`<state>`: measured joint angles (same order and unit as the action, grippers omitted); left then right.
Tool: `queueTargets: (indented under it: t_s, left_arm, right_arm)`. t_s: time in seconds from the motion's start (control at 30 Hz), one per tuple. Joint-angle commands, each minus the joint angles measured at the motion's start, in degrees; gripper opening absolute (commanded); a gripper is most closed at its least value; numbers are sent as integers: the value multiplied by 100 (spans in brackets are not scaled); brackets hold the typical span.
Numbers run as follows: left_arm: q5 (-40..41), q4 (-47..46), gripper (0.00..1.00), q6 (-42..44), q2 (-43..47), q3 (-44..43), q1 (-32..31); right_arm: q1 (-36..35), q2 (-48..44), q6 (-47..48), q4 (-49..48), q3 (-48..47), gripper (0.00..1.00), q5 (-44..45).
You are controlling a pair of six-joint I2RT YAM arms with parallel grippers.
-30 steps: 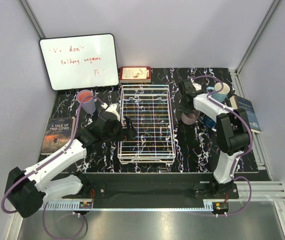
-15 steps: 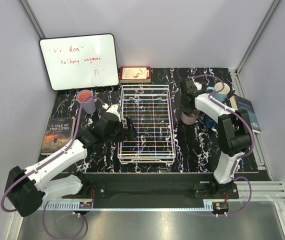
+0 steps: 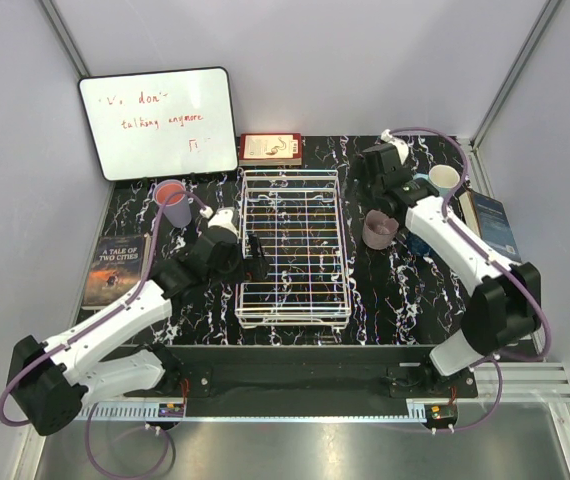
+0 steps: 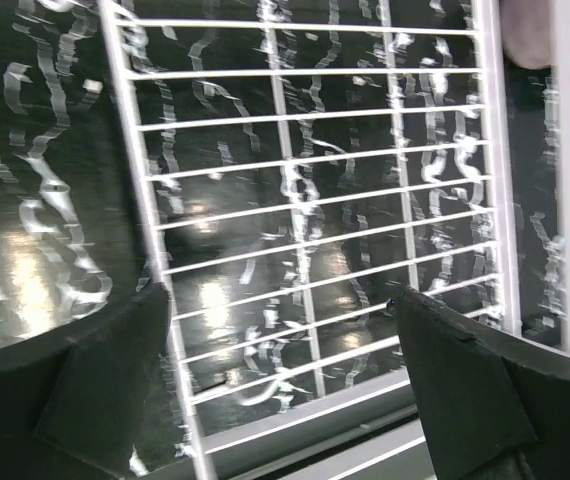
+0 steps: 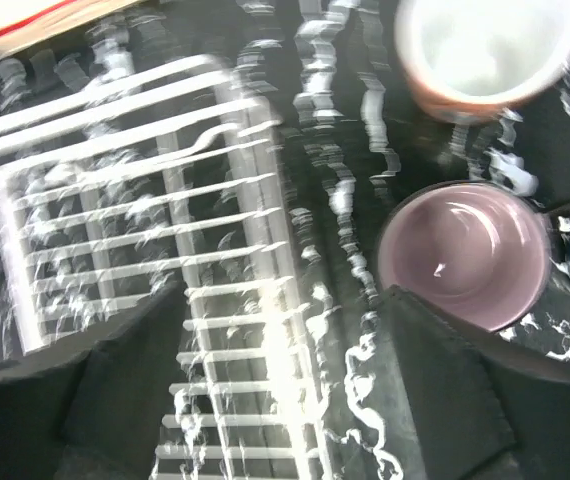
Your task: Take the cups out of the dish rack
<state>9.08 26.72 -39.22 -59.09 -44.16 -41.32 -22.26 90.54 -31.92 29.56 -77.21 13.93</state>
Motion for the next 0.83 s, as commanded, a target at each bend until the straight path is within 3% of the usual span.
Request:
queueTargets:
  t_s: [0.0,0.1,0.4,0.8]
  left_arm:
    - [945,718,99,380,117,-452,-43]
    - [1578,1184,99,582,170,-672,-60]
    - [2133,1643,99,1223,618,-1006,-69]
    - [2133,1810,99,1532,636,-1508,-69]
  right_arm:
    - [-672,-669,669,-362,90,95,276]
    - [-963,-1055,986,-766,634,100,645]
    - [-2238,-1785,1460,-1488,1656,100,1910]
    - [-2845,-1698,1637,-1497,1551,100,2377]
